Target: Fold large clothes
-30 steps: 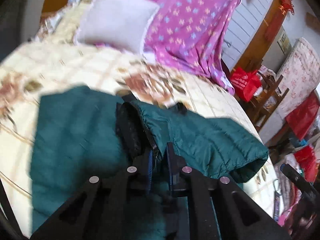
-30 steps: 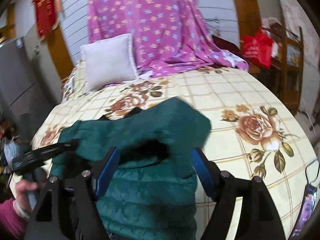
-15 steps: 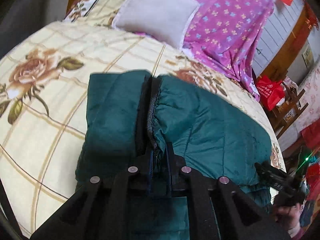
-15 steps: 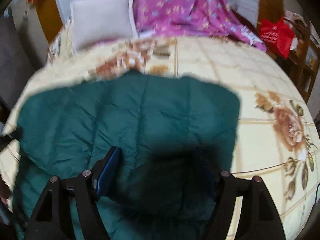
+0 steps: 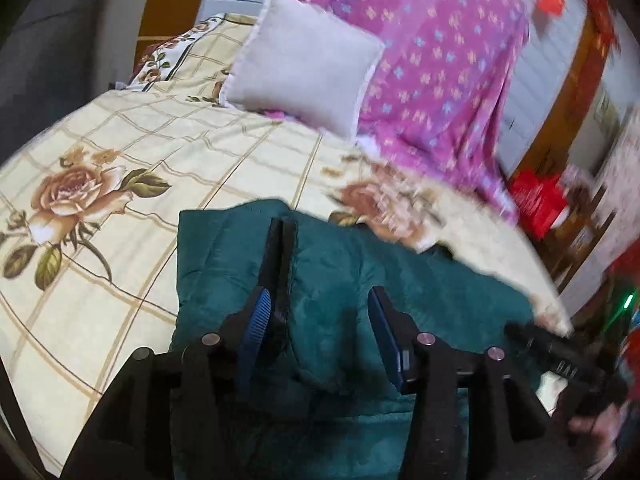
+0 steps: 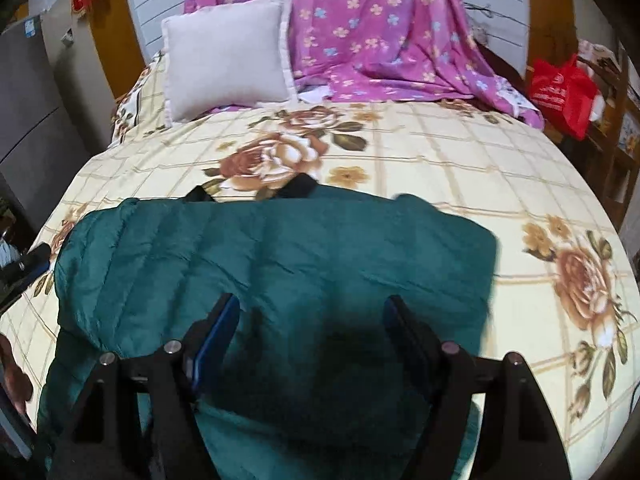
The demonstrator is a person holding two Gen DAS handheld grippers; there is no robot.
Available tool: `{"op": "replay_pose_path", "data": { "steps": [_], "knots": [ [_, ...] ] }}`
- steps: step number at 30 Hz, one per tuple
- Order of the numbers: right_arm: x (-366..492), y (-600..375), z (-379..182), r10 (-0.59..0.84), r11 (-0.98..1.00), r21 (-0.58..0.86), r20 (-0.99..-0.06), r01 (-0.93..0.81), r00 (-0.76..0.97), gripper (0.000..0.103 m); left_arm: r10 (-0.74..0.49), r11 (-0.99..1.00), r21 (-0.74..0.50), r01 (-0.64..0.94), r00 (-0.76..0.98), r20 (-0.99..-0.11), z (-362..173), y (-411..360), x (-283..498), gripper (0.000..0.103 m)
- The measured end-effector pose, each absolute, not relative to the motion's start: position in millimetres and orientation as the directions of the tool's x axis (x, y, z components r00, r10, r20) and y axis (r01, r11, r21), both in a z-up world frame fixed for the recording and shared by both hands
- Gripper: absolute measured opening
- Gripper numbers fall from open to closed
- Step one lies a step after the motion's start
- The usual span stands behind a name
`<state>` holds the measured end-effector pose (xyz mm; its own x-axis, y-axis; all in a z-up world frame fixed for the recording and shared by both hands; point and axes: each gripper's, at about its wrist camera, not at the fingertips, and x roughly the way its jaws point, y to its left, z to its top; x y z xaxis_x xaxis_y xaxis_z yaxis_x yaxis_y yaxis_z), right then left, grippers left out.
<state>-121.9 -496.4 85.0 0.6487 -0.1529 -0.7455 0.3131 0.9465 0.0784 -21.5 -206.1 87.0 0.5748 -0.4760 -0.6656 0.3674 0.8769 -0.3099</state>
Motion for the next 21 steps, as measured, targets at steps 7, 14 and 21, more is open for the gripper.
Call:
{"op": "replay_pose_path", "data": {
  "steps": [7, 14, 21],
  "knots": [
    [-77, -477, 45, -0.2, 0.951, -0.014, -0.793, 0.31, 0.575, 0.08, -0.397, 0.907, -0.239, 0.348, 0.512, -0.762, 47, -217, -8, 0.031],
    [-93, -476, 60, -0.188, 0.952, -0.004, -0.796, 0.305, 0.575, 0.08, -0.373, 0.913, -0.203, 0.355, 0.521, -0.767, 45, -220, -14, 0.031],
    [-135, -461, 76, -0.204, 0.963, -0.042, -0.764, 0.268, 0.613, 0.08, -0.368, 0.914, -0.193, 0.357, 0.527, -0.766, 44, -220, -14, 0.031]
  ]
}}
